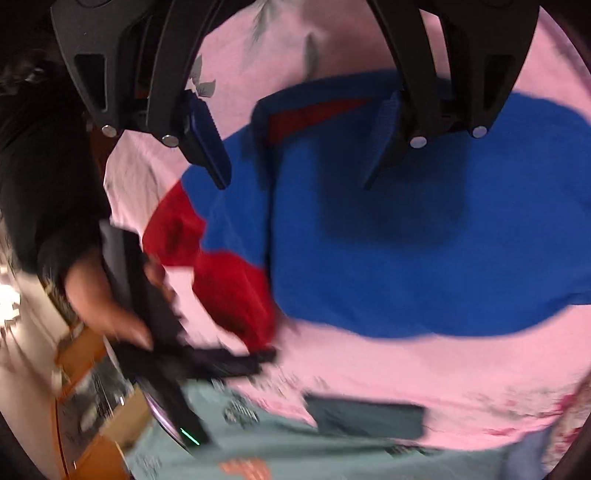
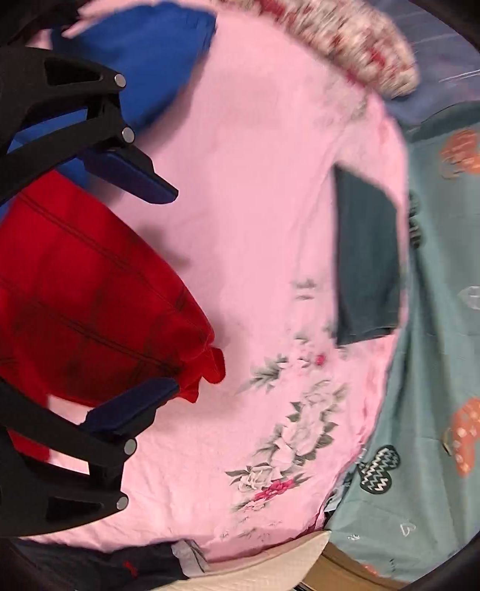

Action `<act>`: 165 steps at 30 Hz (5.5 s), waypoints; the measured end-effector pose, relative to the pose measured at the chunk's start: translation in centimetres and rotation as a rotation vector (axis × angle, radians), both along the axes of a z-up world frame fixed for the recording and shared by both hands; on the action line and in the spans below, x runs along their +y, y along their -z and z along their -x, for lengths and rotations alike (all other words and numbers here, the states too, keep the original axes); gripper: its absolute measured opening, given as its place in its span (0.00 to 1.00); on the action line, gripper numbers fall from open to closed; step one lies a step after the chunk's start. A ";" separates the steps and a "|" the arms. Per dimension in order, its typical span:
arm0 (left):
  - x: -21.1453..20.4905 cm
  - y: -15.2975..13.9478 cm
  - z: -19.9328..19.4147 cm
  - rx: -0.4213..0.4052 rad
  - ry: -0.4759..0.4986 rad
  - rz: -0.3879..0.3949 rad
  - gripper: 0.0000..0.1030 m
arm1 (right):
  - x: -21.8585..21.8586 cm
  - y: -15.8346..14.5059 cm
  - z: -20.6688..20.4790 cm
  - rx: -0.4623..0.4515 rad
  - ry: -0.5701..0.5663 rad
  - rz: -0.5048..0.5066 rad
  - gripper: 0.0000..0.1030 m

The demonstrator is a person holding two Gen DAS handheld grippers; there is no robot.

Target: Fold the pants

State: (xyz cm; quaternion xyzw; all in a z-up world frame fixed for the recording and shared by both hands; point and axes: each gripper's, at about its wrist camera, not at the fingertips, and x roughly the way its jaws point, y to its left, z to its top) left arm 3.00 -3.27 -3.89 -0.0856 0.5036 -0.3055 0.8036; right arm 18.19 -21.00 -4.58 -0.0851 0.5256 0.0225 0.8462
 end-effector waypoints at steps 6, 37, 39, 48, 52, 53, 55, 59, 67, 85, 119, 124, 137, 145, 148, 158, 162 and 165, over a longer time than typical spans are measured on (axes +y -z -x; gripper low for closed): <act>-1.3 1.3 -1.2 0.011 0.023 -0.002 0.75 | -5.7 -1.8 4.5 -0.050 -0.093 -0.170 0.02; -6.1 1.3 0.0 -0.021 0.016 -0.101 0.92 | -24.8 1.3 18.0 -0.021 0.135 -0.682 0.29; -6.0 1.2 0.0 -0.019 0.011 -0.095 0.92 | -25.0 -1.6 20.1 -0.037 0.109 -0.806 0.29; -8.3 1.4 -1.8 -0.026 0.000 -0.117 0.95 | -24.8 -9.2 16.6 -0.217 0.355 -0.466 0.52; -8.8 1.4 -2.6 -0.012 -0.039 -0.116 0.96 | -26.5 -3.3 11.0 -0.049 0.421 -0.318 0.62; -8.7 1.3 -2.5 -0.011 -0.042 -0.106 0.96 | -26.7 -2.6 11.3 -0.036 0.421 -0.338 0.62; -8.5 1.5 -2.4 -0.018 -0.039 -0.094 0.96 | -26.6 -2.3 12.8 -0.056 0.383 -0.303 0.62; -9.2 1.5 -2.0 -0.047 -0.006 -0.132 0.96 | -28.1 -0.7 16.3 -0.040 0.361 -0.382 0.64; -9.0 1.3 -1.2 -0.044 -0.006 -0.109 0.96 | -28.3 2.1 14.9 -0.087 0.222 -0.665 0.10; 18.5 -2.0 4.0 -0.055 -0.562 -0.110 0.96 | -27.5 0.7 20.1 -0.147 0.320 -0.400 0.40; 8.5 -5.5 3.3 -0.282 -0.335 -0.183 0.85 | -23.5 1.4 20.0 -0.226 0.297 -0.500 0.73; 1.8 0.0 -0.8 -0.122 -0.180 -0.178 0.85 | -23.5 3.4 16.2 -0.089 0.217 -0.728 0.33; -6.4 2.2 -5.6 -0.083 -0.217 -0.159 0.95 | -24.9 -0.7 9.6 -0.001 0.304 -0.203 0.54; 7.7 1.3 -1.1 -0.038 -0.410 -0.311 0.94 | -23.4 -4.4 16.3 -0.220 0.324 -0.142 0.62; 15.1 1.2 -0.1 0.014 -0.538 -0.212 0.88 | -18.7 -5.2 17.6 -0.183 0.091 -0.416 0.72; 19.2 -0.7 3.9 -0.012 -0.641 -0.073 0.93 | -4.0 -2.6 19.3 -0.109 -0.261 -0.506 0.72; 19.2 1.0 2.0 0.010 -0.660 -0.064 0.92 | -2.4 -1.6 19.9 -0.101 -0.264 -0.563 0.72; 19.6 1.8 0.8 0.019 -0.681 -0.026 0.40 | -1.7 -1.3 20.8 -0.101 -0.270 -0.542 0.72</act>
